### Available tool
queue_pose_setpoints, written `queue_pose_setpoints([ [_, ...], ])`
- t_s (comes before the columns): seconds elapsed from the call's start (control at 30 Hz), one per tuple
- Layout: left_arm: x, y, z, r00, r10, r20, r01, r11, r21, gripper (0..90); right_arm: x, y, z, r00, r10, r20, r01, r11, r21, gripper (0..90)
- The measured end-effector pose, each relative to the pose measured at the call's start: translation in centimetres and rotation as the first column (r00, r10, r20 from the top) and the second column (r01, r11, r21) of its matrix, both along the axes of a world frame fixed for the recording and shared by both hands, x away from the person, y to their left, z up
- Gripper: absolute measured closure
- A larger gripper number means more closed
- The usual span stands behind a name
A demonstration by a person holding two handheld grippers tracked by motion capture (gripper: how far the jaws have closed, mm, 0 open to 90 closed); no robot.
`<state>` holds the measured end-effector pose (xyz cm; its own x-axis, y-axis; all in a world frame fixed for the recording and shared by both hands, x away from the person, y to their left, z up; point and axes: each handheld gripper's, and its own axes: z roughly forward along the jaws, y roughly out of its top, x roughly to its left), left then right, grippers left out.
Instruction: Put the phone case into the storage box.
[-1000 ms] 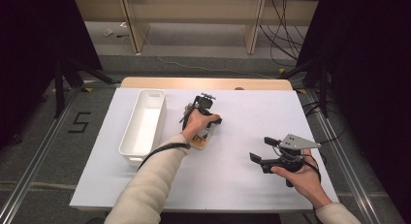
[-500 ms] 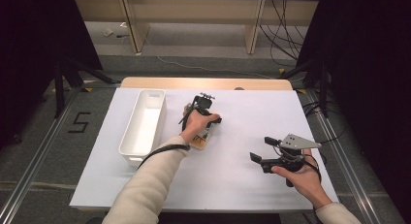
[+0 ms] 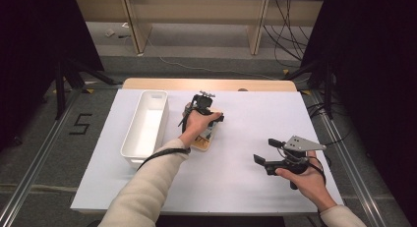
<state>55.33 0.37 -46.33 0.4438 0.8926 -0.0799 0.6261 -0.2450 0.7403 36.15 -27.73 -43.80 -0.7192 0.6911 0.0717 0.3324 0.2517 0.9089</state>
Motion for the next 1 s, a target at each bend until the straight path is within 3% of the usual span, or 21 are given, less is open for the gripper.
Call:
queue_pose_setpoints([
  [0.4, -1.5, 0.8, 2.3, 0.9956, 0.022, 0.091, -0.016, 0.9977, -0.066, 11.2, 0.0, 0.0, 0.0, 1.0, -0.003, -0.005, 0.003, 1.0, 0.006, 15.8],
  [1.0, -3.5, 1.4, 4.2, 0.9867, 0.0, 0.162, 0.012, 0.9973, -0.073, 11.2, 0.0, 0.0, 0.0, 1.0, -0.007, -0.004, 0.007, 1.0, 0.011, 15.8],
])
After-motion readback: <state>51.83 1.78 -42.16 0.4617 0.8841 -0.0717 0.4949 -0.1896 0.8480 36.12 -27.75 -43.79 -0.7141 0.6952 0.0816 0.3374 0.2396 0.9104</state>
